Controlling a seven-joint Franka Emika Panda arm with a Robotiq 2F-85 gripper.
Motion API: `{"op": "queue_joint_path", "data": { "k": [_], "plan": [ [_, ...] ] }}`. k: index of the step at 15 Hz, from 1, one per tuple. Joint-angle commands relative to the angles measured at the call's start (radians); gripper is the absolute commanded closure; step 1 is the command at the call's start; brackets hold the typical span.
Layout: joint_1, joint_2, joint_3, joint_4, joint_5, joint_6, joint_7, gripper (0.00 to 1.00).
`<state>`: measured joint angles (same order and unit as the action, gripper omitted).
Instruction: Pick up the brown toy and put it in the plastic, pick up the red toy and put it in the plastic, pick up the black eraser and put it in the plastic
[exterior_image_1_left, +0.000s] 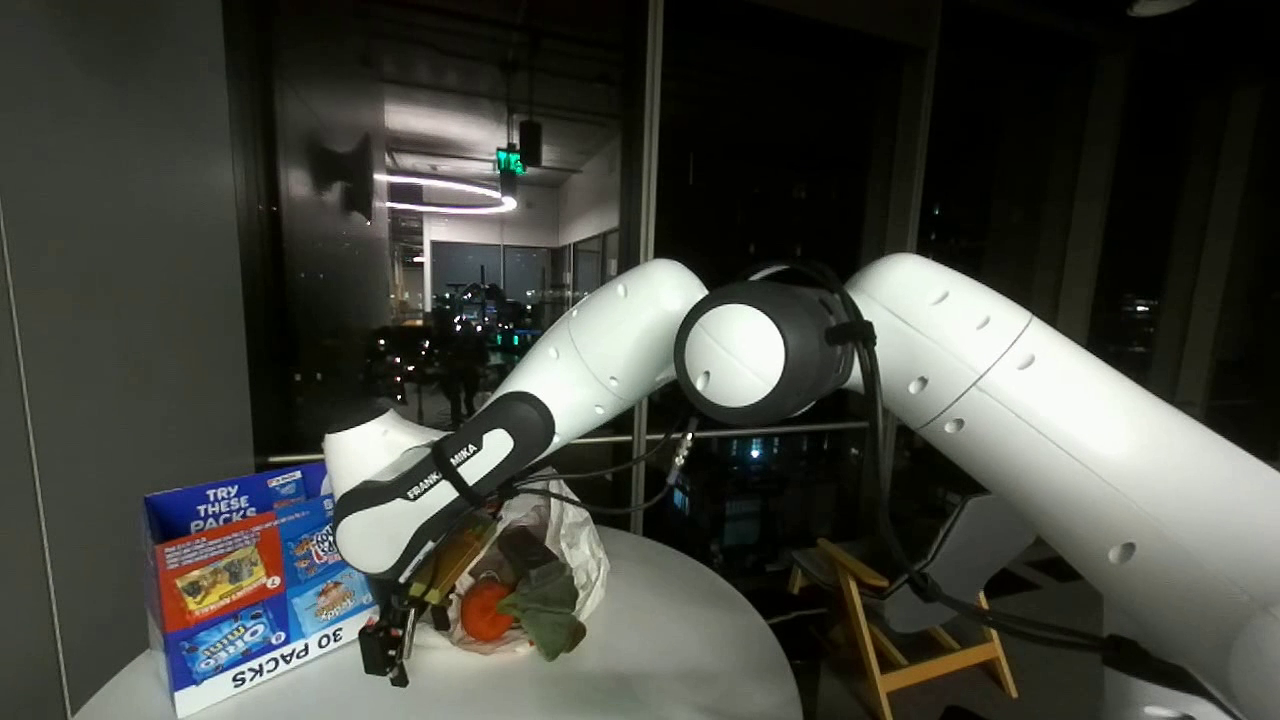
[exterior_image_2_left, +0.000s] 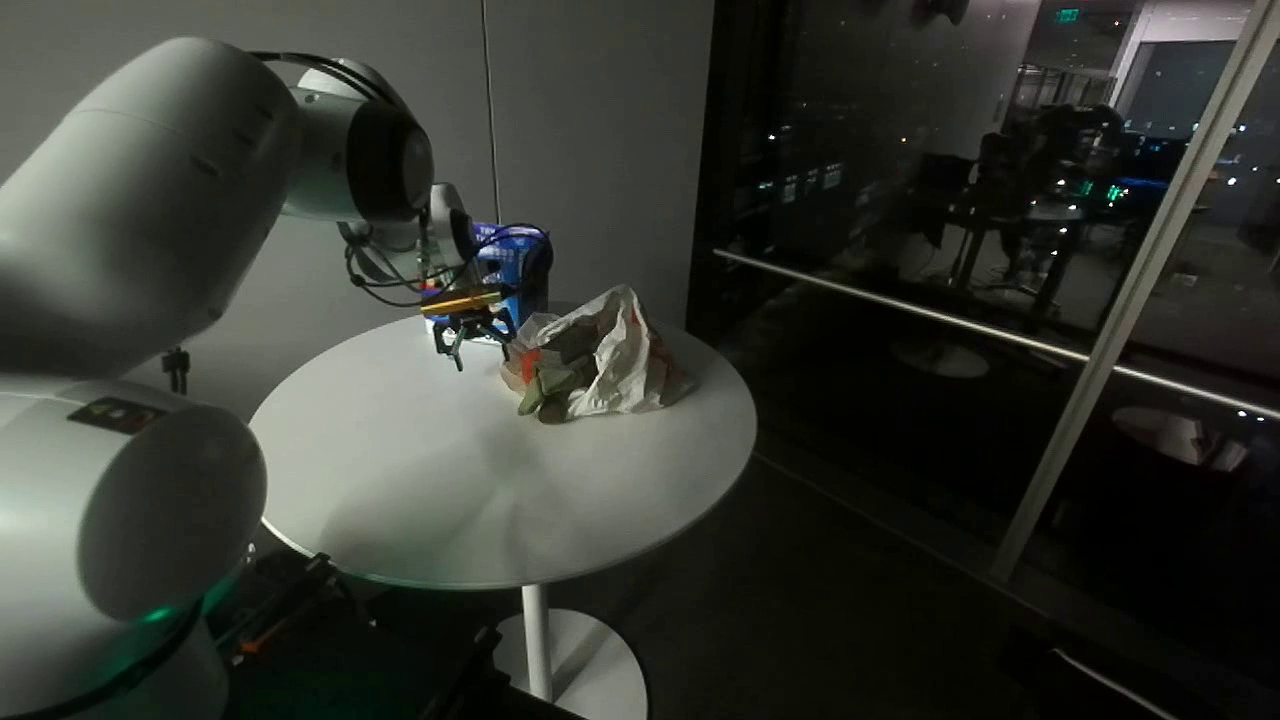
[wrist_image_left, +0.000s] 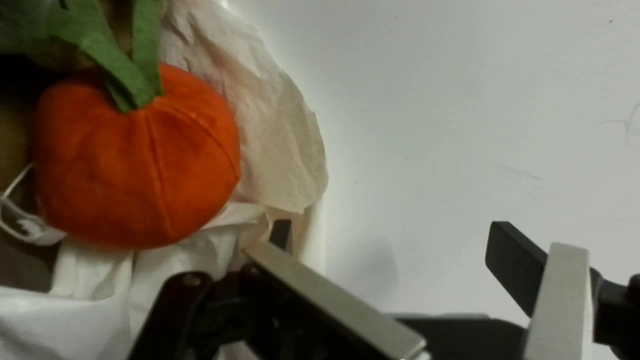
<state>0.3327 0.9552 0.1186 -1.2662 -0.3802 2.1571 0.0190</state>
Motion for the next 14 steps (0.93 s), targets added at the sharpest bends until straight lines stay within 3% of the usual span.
{"op": "queue_joint_path", "data": {
  "k": [1, 7, 8, 14],
  "plan": [
    [0.021, 0.013, -0.044, 0.014, 0.012, 0.031, 0.004, 0.00],
    [0.026, 0.040, -0.072, 0.026, -0.001, 0.056, -0.011, 0.02],
    [0.025, 0.044, -0.074, 0.027, -0.001, 0.065, -0.015, 0.17],
    [0.029, 0.052, -0.082, 0.024, -0.005, 0.112, -0.022, 0.62]
  ]
}}
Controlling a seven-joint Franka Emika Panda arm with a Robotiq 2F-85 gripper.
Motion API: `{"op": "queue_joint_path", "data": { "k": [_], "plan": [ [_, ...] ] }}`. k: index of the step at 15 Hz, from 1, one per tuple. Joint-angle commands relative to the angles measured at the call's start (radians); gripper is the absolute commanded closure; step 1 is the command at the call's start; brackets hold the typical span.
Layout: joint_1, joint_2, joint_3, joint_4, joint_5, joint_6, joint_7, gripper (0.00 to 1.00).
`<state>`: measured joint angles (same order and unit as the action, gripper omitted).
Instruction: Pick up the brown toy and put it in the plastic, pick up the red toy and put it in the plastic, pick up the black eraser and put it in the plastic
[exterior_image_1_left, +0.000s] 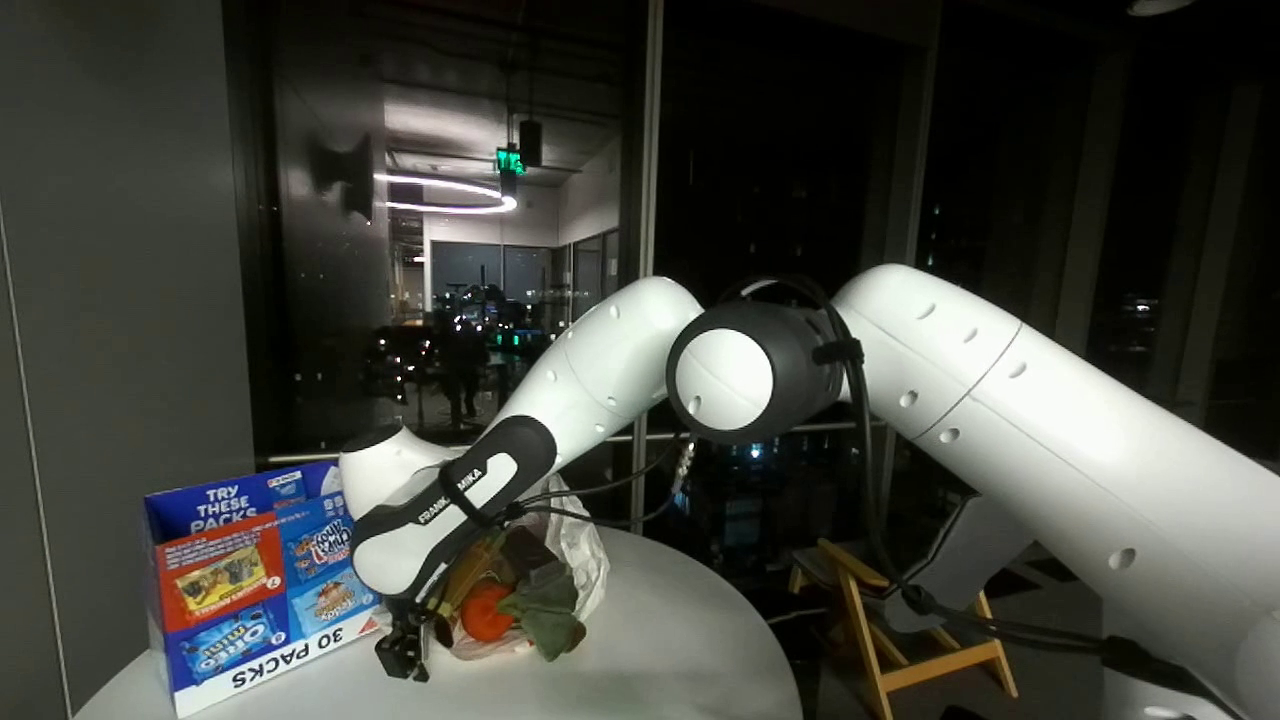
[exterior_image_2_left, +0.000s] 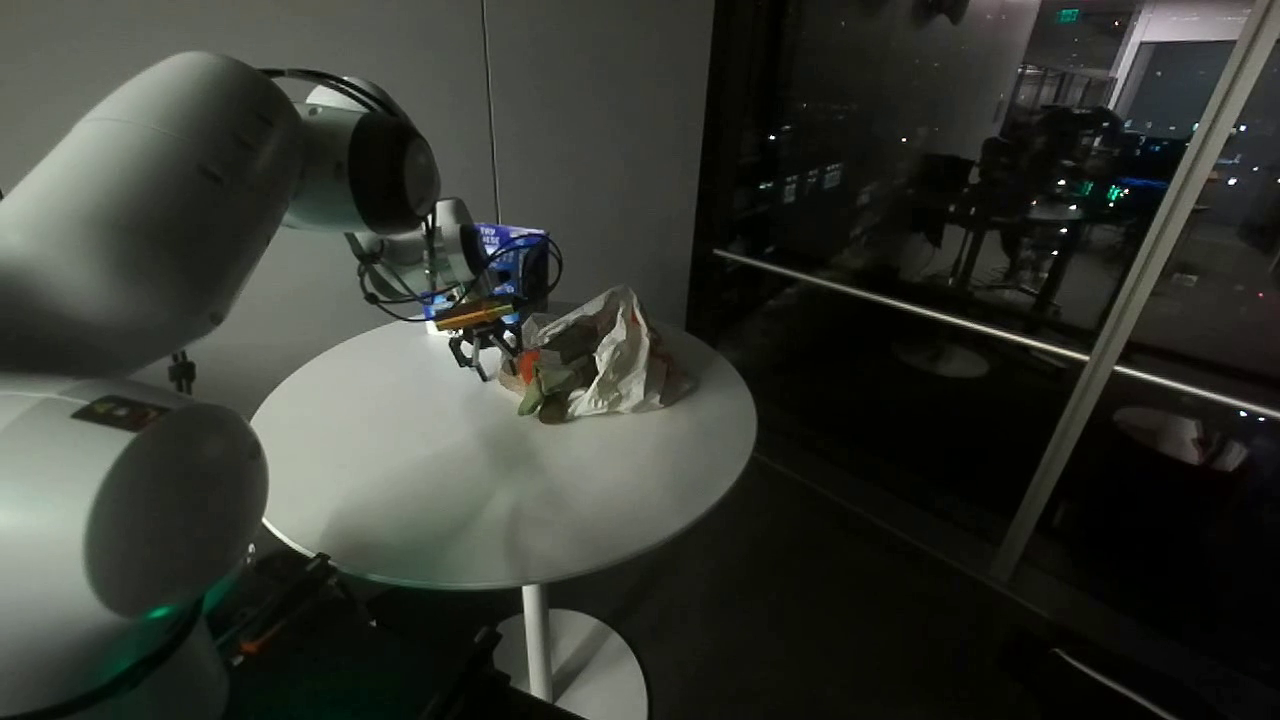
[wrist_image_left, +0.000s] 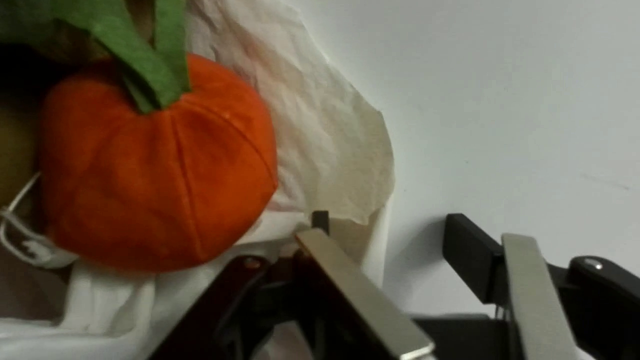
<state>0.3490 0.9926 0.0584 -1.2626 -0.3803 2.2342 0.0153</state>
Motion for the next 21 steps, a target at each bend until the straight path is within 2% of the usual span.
{"op": "queue_joint_path", "data": {
  "k": [1, 3, 6, 7, 9, 13, 16, 21],
  "plan": [
    [0.015, 0.014, -0.022, 0.018, -0.006, 0.041, -0.019, 0.71],
    [0.022, 0.010, -0.028, 0.007, -0.019, 0.066, -0.024, 0.84],
    [0.043, 0.011, -0.062, -0.003, -0.060, 0.122, -0.005, 0.94],
    [0.045, 0.012, -0.068, -0.005, -0.067, 0.135, -0.006, 0.94],
    [0.052, 0.015, -0.082, -0.008, -0.075, 0.156, -0.001, 0.88],
    [0.052, -0.012, -0.076, -0.035, -0.063, 0.140, -0.009, 0.88],
    [0.047, -0.074, -0.070, -0.098, -0.054, 0.139, 0.003, 0.92],
    [0.038, -0.198, -0.060, -0.215, -0.047, 0.115, 0.019, 0.91]
  ]
}}
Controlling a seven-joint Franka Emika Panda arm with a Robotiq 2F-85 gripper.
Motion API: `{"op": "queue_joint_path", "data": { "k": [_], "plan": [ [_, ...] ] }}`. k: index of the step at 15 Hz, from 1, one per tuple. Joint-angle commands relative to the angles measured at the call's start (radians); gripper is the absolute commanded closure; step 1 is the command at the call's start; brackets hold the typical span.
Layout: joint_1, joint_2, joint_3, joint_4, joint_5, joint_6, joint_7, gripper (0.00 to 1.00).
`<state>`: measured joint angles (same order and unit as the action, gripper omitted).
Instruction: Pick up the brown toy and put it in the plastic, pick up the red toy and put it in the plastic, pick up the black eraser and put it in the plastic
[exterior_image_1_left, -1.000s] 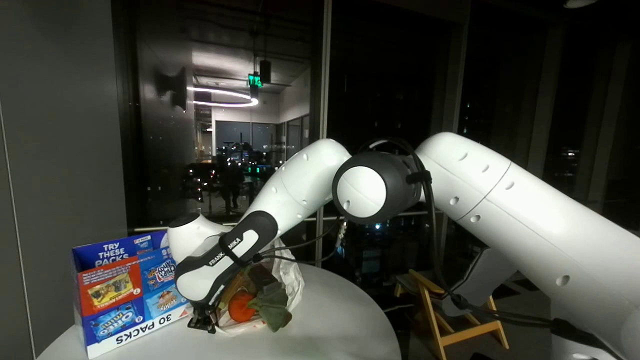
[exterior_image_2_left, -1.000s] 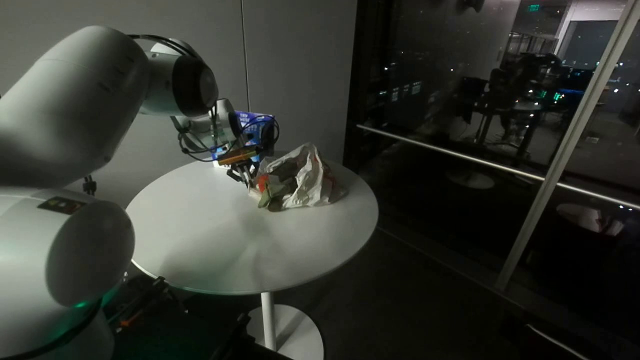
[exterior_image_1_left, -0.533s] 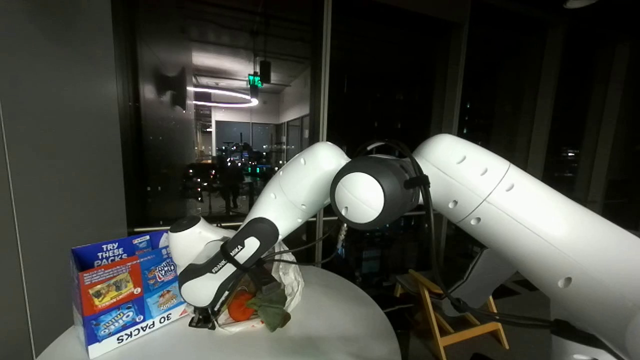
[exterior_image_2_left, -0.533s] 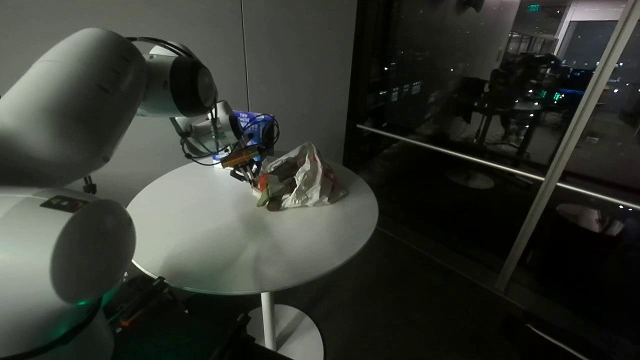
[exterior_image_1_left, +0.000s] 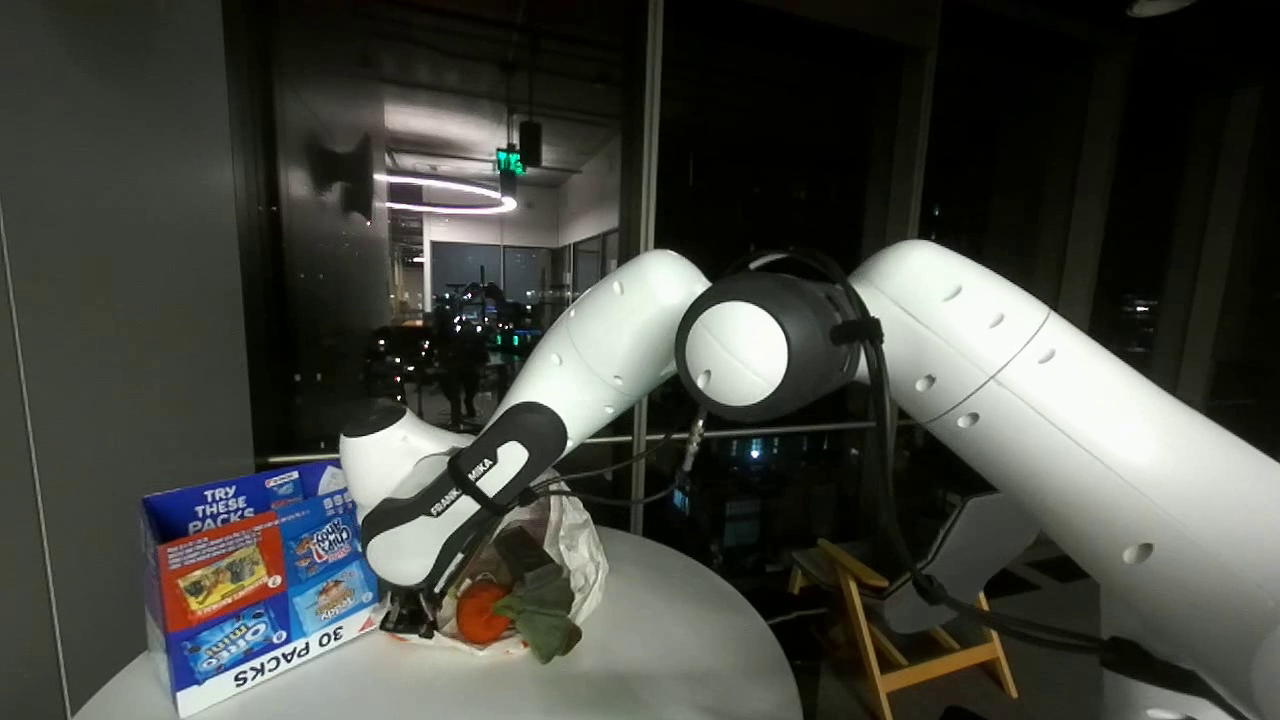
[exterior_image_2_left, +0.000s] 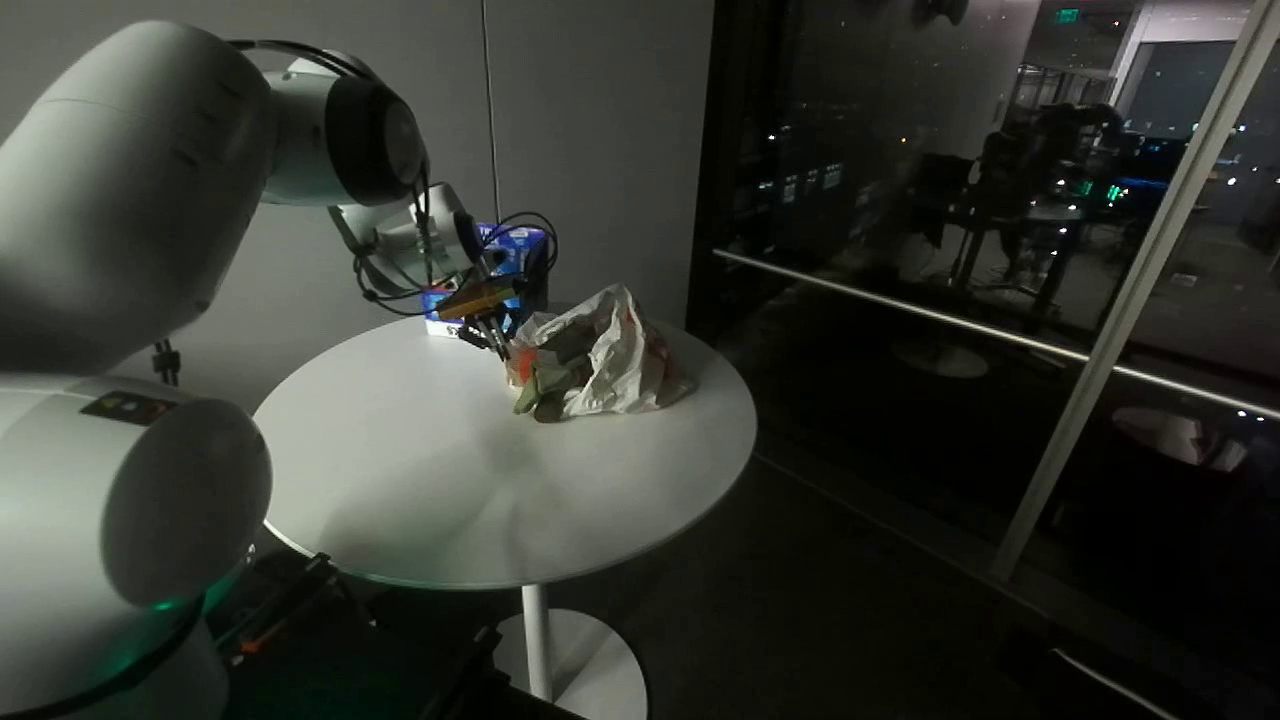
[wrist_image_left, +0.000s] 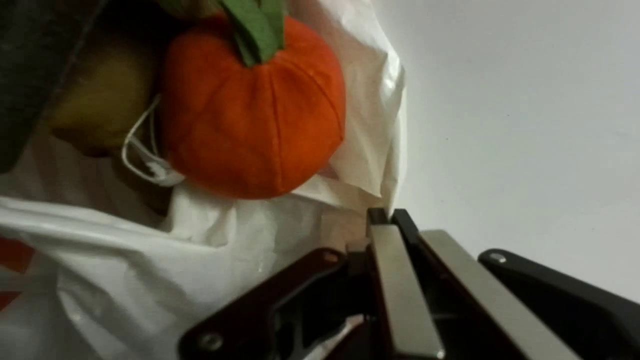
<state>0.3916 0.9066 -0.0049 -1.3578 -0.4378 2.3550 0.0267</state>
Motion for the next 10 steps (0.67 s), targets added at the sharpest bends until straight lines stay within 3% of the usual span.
{"op": "queue_joint_path", "data": {
  "k": [1, 7, 10],
  "plan": [
    [-0.023, -0.129, 0.026, -0.130, 0.032, -0.033, -0.026, 0.91],
    [-0.111, -0.238, 0.143, -0.220, 0.166, -0.204, -0.201, 0.90],
    [-0.117, -0.322, 0.150, -0.295, 0.178, -0.256, -0.186, 0.90]
  ]
}}
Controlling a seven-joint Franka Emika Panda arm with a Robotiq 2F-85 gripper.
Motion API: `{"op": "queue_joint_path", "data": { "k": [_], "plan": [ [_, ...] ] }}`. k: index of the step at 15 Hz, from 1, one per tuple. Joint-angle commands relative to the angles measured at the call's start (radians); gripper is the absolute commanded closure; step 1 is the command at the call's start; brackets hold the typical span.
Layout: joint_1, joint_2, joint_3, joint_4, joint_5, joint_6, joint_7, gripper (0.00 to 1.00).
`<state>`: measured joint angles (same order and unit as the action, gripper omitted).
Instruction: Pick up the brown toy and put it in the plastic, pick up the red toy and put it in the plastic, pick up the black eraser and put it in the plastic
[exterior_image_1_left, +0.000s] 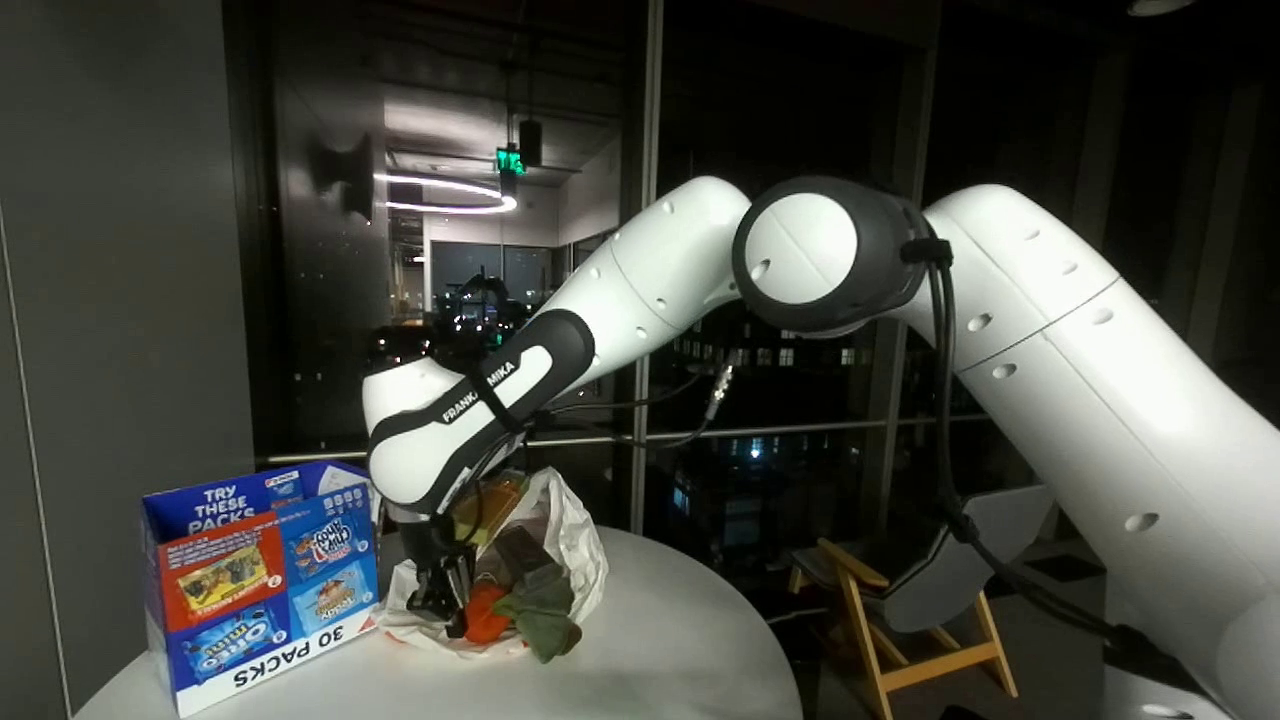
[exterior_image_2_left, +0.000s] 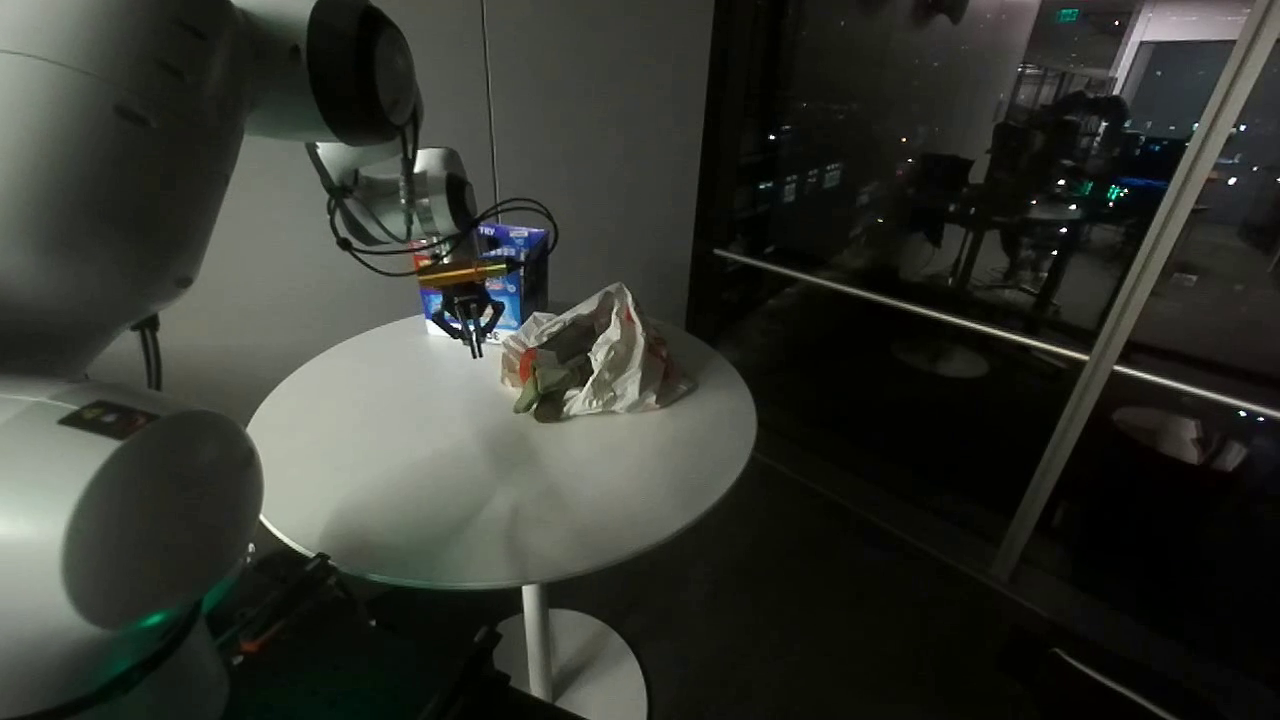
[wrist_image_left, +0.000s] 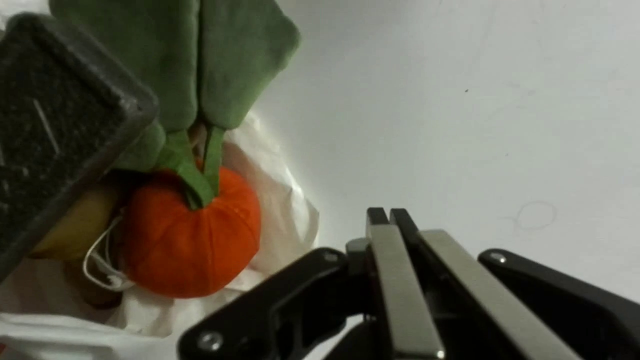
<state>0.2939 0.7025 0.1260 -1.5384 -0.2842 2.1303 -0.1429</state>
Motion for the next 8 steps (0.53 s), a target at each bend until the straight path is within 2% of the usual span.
{"op": "queue_joint_path", "data": {
  "k": [1, 8],
  "plan": [
    [-0.021, -0.148, 0.020, -0.141, 0.021, -0.032, -0.005, 0.88],
    [-0.038, -0.340, 0.021, -0.317, 0.033, -0.007, 0.043, 0.88]
  ]
}}
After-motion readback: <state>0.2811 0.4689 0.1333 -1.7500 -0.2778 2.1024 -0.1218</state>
